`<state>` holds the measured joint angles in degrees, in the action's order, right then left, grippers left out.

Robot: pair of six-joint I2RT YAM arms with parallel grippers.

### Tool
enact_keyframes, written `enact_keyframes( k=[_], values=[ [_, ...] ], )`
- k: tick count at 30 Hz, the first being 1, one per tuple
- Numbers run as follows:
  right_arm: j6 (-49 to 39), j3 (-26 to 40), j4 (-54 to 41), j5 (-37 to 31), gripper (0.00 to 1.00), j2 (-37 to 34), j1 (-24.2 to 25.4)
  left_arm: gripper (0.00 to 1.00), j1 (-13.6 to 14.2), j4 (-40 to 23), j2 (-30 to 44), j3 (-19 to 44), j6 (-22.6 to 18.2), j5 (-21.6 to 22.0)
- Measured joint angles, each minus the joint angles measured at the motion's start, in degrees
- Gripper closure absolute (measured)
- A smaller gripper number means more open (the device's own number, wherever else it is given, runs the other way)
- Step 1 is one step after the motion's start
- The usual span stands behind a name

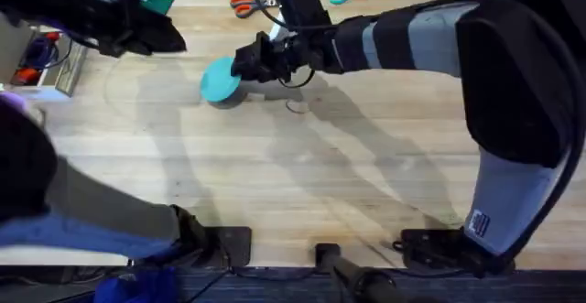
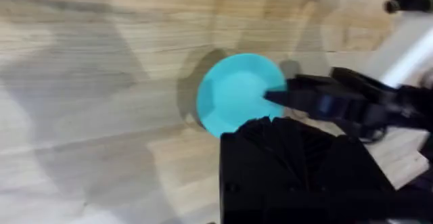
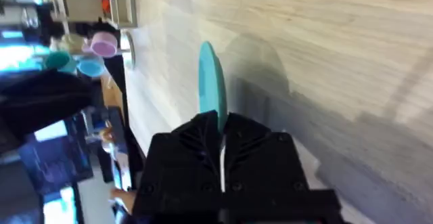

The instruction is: Pick up the plates from the table one by one and place each into a slot on the dish rack.

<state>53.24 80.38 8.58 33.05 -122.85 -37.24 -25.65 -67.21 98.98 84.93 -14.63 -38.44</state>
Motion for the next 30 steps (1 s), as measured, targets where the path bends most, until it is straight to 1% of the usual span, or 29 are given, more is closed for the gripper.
enact_keyframes(
  k=[5,9,14,19,22,24,27,30],
  values=[
    [-6.3,0.0,-2.2,1.9,0.970,0.1,1.5,0.960,0.0,-3.0,-9.3,0.0,-0.7,0.1],
    [-12.4,0.0,-7.0,2.3,0.971,1.4,3.9,0.960,0.0,-4.7,-15.8,0.0,-1.1,0.2],
    [-21.6,0.0,-15.6,1.0,0.971,6.2,6.8,0.961,0.0,-6.5,-21.5,0.1,-1.3,0.3],
    [-30.9,0.0,-22.8,-2.7,0.973,12.1,9.0,0.961,0.6,-9.1,-23.9,0.1,-1.5,0.7],
    [-36.1,0.0,-26.4,-5.8,0.972,15.6,10.2,0.961,2.2,-10.7,-24.5,0.1,-1.8,1.3],
    [-39.3,0.0,-28.6,-8.1,0.972,17.9,11.0,0.961,4.0,-11.5,-24.9,0.1,-1.9,2.0],
    [-43.9,0.0,-31.9,-11.6,0.972,21.7,12.1,0.961,7.5,-12.5,-25.7,0.1,-2.1,2.9],
    [-47.7,0.0,-34.9,-14.8,0.972,25.5,13.2,0.961,11.7,-12.9,-26.9,0.1,-2.1,4.3]
  ],
)
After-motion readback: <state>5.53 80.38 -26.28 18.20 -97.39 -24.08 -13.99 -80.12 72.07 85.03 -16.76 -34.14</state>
